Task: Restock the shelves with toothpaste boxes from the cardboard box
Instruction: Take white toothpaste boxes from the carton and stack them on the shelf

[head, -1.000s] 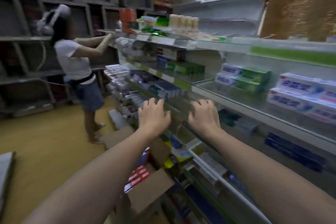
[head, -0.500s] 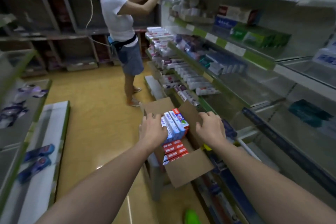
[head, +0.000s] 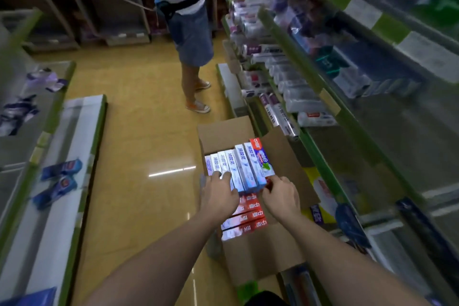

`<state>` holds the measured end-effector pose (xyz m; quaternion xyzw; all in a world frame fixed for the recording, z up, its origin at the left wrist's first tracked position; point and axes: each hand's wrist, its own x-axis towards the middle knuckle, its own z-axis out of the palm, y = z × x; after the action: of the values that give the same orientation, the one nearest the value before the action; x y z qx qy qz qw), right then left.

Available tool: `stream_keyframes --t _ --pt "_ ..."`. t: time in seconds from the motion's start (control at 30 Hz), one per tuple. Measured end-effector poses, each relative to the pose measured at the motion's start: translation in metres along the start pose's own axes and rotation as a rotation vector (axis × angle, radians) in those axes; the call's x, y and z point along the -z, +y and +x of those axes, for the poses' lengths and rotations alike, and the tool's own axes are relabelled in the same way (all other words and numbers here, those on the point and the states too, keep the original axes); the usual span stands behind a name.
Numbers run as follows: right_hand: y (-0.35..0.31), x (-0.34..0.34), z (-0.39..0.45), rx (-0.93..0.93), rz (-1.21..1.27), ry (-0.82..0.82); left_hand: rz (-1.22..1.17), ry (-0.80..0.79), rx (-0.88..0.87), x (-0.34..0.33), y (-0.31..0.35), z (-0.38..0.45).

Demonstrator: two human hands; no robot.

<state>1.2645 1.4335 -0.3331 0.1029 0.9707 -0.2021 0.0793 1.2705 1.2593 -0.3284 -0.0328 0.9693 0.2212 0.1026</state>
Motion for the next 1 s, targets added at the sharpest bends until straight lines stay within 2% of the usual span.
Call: stream_keyframes --t 0.3,0.53,0.7,0.83,1.0 --pt "0.027 -0.064 0.088 -0.144 0.075 -0.245 -0.201 -0.143 0.2 -0.067 0.01 0.088" --pt "0.033 -0.106 0.137 -0.215 0.114 -0.223 -0.449 -0.239 0.516 -0.121 0.014 0.138" --pt "0.041 -0.125 0.157 -0.238 0.117 -0.235 -0.537 -0.234 0.6 -0.146 0.013 0.168" --pt "0.044 -0.135 0.158 -0.253 0.224 -0.23 -0.596 -0.207 0.626 -0.159 0.017 0.189" --pt "0.051 -0.135 0.153 -0.252 0.28 -0.213 -0.57 -0.212 0.655 -0.164 0.017 0.203"
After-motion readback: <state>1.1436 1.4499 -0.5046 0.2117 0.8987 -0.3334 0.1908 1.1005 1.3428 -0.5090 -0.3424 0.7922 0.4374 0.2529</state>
